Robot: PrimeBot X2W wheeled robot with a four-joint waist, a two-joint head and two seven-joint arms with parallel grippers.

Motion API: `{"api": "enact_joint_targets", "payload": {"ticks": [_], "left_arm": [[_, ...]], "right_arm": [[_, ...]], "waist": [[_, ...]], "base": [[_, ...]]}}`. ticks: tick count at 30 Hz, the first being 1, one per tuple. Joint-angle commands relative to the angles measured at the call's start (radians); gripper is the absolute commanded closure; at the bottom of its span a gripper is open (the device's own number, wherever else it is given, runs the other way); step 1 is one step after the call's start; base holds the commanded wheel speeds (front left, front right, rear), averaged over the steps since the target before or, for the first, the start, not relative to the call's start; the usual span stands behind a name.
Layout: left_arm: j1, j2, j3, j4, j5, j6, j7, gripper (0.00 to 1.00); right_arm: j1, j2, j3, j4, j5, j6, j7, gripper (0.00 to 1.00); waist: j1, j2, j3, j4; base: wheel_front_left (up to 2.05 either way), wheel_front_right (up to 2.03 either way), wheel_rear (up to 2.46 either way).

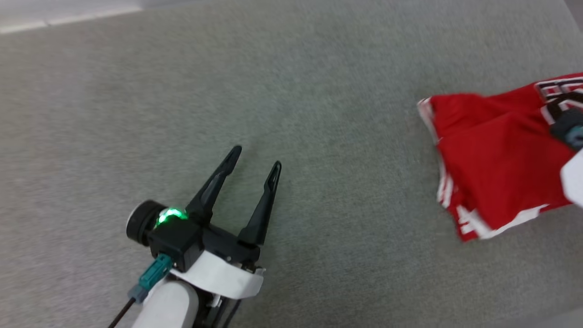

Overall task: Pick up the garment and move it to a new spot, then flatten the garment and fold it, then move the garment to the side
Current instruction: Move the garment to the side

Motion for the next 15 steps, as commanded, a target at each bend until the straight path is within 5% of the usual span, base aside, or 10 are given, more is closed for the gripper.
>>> {"api": "enact_joint_targets", "payload": {"ticks": [1,15], "left_arm": [[-0.034,0.015,-0.008,-0.001,0.005,-0.002,-0.002,0.00],[-0.165,0.084,-0.060,-0.008,-0.003,-0.002,-0.002,0.00]], "right_arm": [[-0.021,-0.016,-0.027,0.031,-0.007,-0.002,-0.027,1.00],[0.019,-0.009,-0.322,0.418,-0.142,-0.001,-0.373,1.00]], "waist": [[-0.0001,0.0000,0.101,-0.080],[-0.0001,0.0000,0.248,-0.036]], "base": [[0.00,0.00,0.00],[0.00,0.00,0.00]]}}
